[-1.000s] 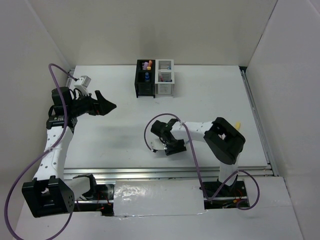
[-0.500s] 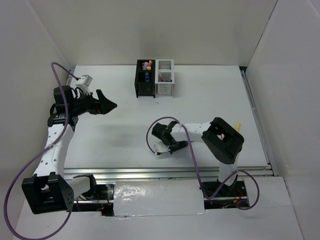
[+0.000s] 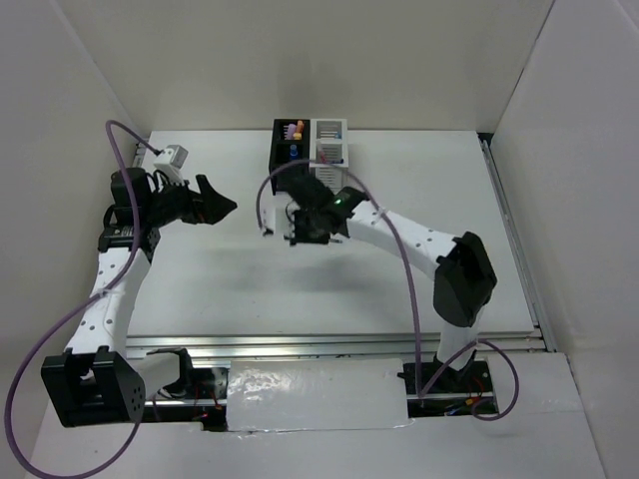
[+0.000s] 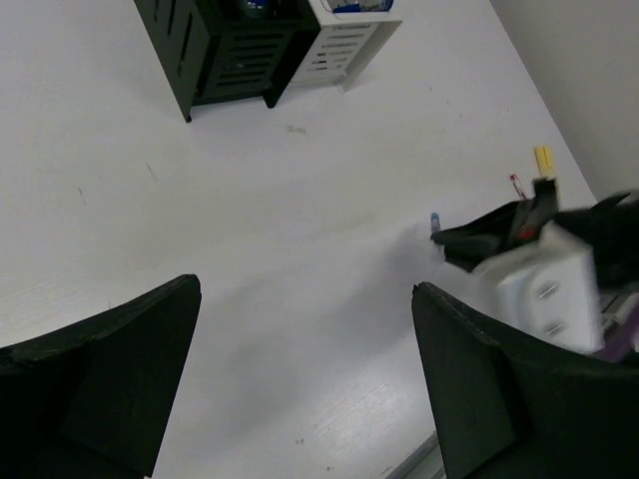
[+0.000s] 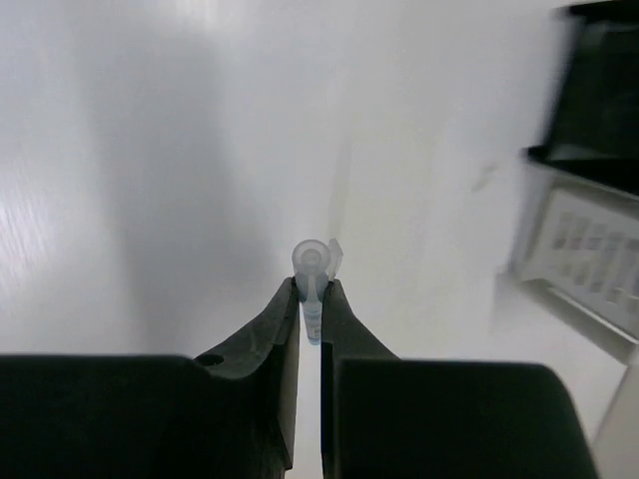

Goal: Sort the stationery into containers
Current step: Pick up the pen from the center of the board, then place the pen in the storage box.

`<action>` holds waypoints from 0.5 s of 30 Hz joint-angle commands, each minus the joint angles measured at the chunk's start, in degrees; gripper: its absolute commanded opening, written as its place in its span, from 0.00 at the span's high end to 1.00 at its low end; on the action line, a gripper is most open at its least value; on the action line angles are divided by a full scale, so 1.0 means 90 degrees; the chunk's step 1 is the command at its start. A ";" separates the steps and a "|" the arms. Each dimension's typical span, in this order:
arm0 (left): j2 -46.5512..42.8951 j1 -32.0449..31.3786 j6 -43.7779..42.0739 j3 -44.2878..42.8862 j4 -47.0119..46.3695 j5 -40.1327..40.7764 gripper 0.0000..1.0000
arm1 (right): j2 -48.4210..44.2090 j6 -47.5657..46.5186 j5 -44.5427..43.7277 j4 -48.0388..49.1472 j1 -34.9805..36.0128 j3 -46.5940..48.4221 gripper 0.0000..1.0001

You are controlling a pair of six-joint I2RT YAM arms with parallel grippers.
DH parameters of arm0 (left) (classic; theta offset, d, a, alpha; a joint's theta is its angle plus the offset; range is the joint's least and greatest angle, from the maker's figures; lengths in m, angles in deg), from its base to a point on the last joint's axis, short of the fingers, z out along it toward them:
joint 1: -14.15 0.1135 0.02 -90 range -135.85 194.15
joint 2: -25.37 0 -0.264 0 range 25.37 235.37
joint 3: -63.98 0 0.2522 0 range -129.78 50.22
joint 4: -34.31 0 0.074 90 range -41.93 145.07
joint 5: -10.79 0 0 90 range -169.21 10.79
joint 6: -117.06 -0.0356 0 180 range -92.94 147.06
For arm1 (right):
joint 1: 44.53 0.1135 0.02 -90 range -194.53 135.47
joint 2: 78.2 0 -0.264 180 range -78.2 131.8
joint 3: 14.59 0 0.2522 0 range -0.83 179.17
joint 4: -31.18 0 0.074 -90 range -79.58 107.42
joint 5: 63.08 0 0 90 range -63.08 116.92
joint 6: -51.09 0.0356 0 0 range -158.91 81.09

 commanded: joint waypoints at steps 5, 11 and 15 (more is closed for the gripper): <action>-0.0214 0.0331 0.0340 0.0004 -0.1140 0.0054 0.01 | -0.1119 0.2834 0.3296 0.1979 -0.2148 0.1226 1.00; -0.0068 0.0391 0.0457 0.0082 -0.1697 0.0181 0.01 | -0.0563 0.5042 0.4138 0.3707 -0.3421 0.1900 1.00; 0.0049 0.0400 0.0535 0.0199 -0.1932 0.0054 0.01 | -0.0114 0.5959 0.4100 0.4567 -0.3812 0.2155 1.00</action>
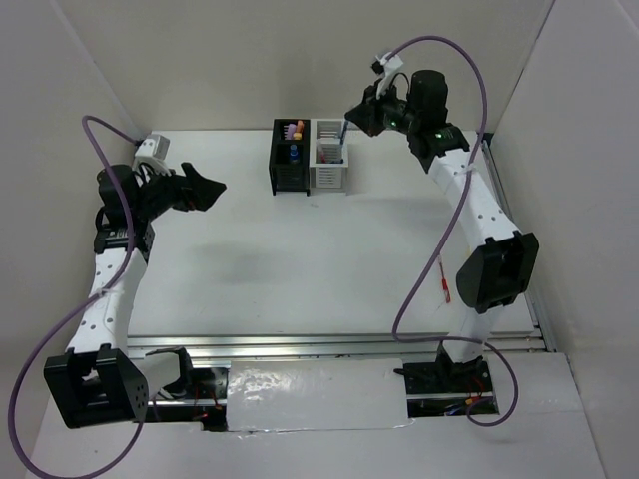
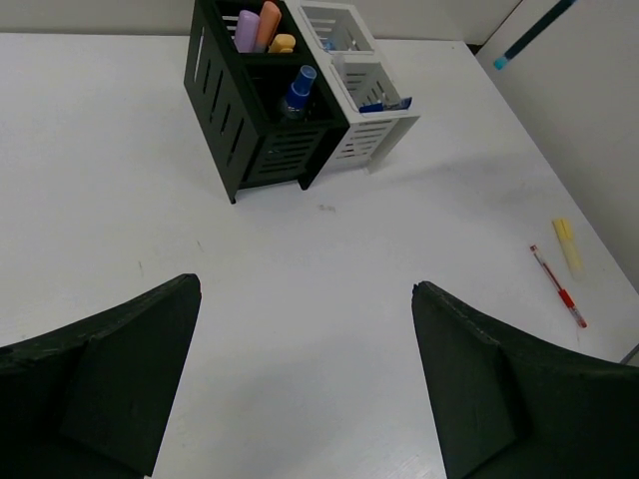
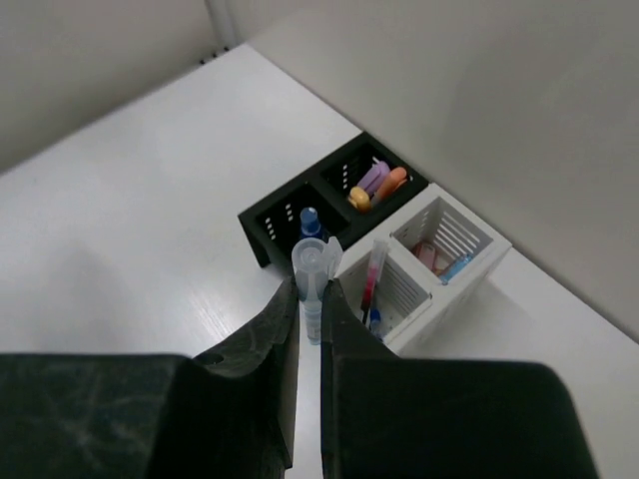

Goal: Sort the stationery into containers
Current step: Place the pen in the storage box.

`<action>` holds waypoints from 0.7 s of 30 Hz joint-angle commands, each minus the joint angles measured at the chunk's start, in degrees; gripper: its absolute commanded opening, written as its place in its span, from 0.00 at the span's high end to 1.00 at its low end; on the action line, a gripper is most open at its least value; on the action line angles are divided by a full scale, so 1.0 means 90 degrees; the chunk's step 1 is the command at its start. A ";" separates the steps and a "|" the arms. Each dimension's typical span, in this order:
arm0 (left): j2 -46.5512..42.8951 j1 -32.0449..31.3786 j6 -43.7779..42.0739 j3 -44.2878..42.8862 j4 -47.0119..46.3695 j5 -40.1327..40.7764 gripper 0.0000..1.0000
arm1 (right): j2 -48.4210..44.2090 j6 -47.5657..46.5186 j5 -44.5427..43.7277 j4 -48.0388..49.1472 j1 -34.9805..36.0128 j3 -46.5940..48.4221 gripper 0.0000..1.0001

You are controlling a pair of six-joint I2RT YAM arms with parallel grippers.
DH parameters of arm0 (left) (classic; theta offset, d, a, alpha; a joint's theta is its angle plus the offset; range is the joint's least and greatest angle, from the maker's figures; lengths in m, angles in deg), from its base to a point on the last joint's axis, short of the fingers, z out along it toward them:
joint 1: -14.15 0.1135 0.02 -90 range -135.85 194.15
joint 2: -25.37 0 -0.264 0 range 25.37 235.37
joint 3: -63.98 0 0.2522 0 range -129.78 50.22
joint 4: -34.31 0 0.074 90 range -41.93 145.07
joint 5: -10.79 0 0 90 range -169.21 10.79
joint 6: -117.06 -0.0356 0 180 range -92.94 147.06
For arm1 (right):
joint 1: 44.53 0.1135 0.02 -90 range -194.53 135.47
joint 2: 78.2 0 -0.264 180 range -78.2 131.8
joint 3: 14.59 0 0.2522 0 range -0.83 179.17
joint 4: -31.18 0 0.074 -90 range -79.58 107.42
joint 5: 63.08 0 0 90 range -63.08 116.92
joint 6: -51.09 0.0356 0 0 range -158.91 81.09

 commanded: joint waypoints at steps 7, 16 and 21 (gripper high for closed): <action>0.0237 0.0031 0.0127 0.0156 -0.0546 -0.0167 0.01 | 0.1248 0.1610 0.0084 0.1570 -0.0019 0.0748 1.00; 0.0296 0.0041 -0.0098 0.0244 -0.0536 -0.0138 0.01 | 0.2050 0.1239 -0.0375 0.1775 0.0000 0.1354 1.00; 0.0403 0.0031 -0.0010 0.0303 -0.0692 -0.0138 0.01 | 0.2323 0.1063 -0.0210 0.1513 -0.0010 0.1394 1.00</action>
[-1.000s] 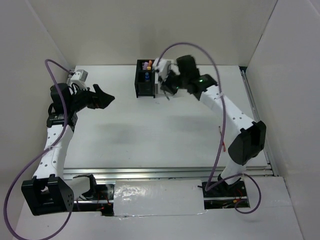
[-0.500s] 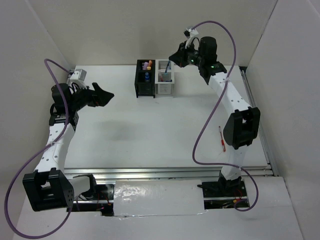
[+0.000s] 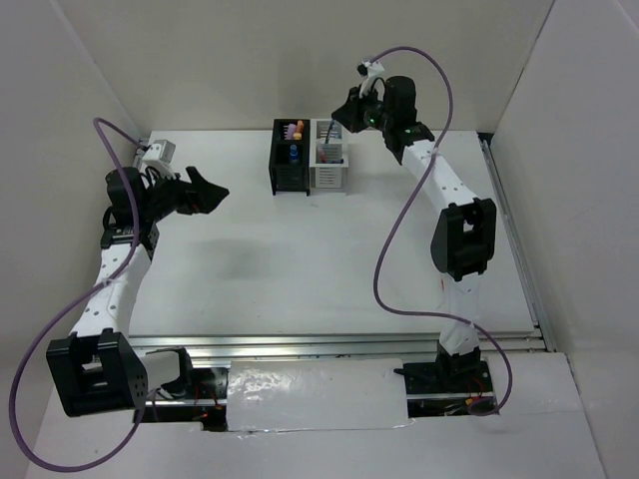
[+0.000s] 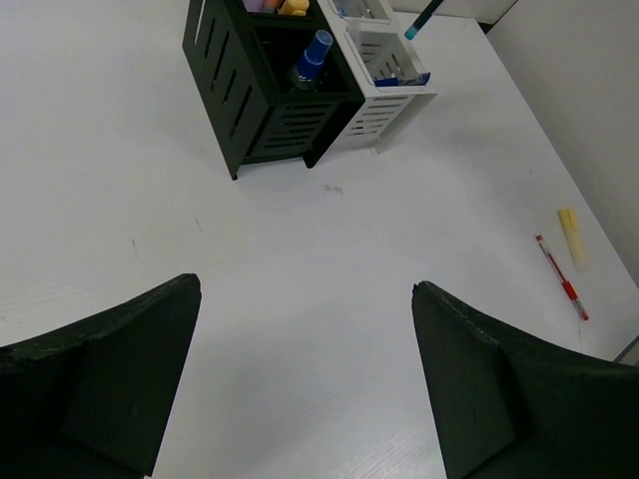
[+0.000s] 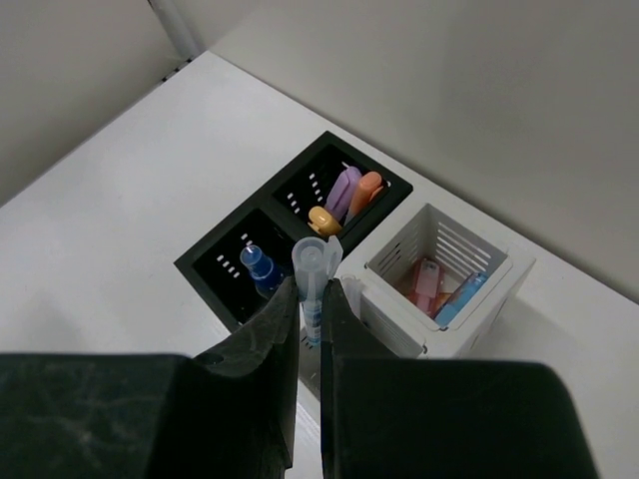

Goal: Sort the stationery into containers
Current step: Place the pen in the storage box.

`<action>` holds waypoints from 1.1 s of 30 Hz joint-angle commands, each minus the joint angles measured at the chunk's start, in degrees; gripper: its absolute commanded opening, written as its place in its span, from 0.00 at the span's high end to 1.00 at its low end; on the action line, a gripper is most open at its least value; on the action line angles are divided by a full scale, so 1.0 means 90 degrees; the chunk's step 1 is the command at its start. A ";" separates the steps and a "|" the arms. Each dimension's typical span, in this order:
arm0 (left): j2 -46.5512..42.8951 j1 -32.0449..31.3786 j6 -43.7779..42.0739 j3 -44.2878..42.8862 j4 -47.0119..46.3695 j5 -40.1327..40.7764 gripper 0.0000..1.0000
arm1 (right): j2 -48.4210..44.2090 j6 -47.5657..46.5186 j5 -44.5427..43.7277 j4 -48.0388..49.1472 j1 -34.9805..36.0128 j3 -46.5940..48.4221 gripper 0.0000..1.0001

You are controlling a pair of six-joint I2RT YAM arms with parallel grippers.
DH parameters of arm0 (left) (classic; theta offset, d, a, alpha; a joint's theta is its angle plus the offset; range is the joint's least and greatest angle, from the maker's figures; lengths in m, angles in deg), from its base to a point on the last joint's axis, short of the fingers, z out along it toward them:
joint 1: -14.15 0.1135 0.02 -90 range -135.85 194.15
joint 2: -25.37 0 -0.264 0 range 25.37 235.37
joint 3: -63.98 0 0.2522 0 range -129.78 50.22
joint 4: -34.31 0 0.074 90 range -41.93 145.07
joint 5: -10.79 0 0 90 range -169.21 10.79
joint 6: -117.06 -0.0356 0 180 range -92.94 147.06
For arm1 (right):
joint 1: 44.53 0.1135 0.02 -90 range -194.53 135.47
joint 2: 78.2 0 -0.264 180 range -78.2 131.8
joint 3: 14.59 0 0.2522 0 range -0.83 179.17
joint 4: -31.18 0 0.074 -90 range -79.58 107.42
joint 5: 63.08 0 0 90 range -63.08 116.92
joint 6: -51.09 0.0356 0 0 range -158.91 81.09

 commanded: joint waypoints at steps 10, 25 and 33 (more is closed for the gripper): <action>-0.0003 0.0041 -0.0200 0.0006 -0.0198 -0.0019 0.01 | 0.0677 -0.0183 0.0158 -0.0315 0.0032 0.0627 0.69; -0.0315 0.0031 -0.0541 -0.0043 -0.0022 0.0011 0.01 | -0.2347 -0.0113 -0.0154 -0.2754 -0.0885 -0.1008 0.39; -0.0481 -0.0027 -0.0717 0.0075 -0.0032 -0.0019 0.01 | -0.4524 -0.1256 -0.0390 -0.4580 -0.2193 -0.3697 0.54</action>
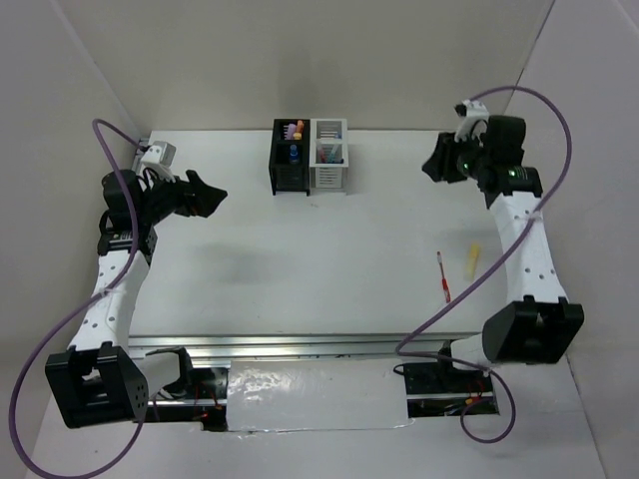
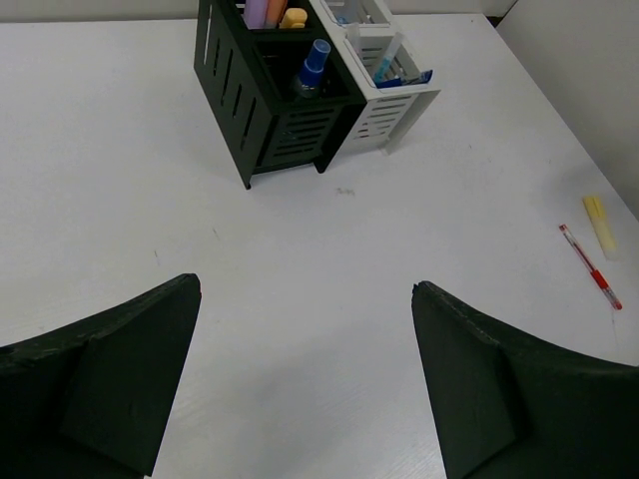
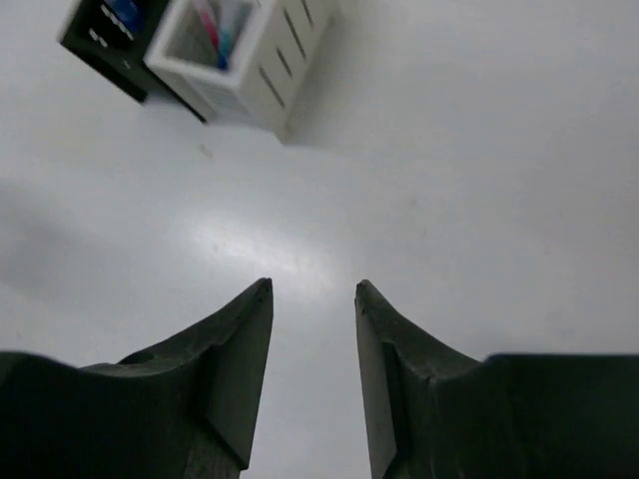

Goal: Sort the stationery into containers
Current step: Place the pen in the storage box, then pick up the pen from the center of the board.

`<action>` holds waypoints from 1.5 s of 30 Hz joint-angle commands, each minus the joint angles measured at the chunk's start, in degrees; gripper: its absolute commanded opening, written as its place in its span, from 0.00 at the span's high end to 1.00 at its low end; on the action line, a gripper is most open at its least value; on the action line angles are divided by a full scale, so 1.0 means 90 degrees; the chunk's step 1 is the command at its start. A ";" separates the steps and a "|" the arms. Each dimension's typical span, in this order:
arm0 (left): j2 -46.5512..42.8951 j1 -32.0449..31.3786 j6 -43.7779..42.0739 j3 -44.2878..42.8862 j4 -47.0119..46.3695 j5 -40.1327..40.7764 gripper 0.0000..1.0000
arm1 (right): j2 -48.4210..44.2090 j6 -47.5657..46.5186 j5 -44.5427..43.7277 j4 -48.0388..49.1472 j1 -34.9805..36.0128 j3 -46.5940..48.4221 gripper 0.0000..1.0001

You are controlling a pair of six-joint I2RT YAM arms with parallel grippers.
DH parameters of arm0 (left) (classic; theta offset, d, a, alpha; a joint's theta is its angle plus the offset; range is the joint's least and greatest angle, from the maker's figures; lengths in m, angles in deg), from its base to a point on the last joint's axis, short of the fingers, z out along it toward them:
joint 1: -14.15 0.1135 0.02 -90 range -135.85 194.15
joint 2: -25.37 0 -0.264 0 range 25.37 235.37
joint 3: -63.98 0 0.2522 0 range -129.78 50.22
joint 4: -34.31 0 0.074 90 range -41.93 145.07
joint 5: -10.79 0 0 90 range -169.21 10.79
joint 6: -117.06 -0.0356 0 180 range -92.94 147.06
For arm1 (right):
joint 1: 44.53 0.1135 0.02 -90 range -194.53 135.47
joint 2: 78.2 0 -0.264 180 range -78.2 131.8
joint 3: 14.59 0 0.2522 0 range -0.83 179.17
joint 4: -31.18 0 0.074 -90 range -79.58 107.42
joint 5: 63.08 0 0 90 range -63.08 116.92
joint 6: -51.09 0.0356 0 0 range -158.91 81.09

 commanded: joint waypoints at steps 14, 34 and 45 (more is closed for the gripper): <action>-0.0139 -0.0064 -0.0070 0.0131 -0.0297 -0.0060 0.01 | -0.1816 -0.0668 -0.0996 -0.1501 -0.0853 -0.3453 0.56; 0.0154 -0.0103 -0.0149 -0.0015 -0.0346 -0.0070 0.01 | 0.0986 -0.0472 -0.2314 -0.0544 -0.0658 -0.2701 0.66; 0.0340 -0.0162 -0.0139 -0.0133 -0.0463 -0.0099 0.01 | 0.1700 -0.0453 -0.2491 -0.0417 -0.0452 -0.2525 0.63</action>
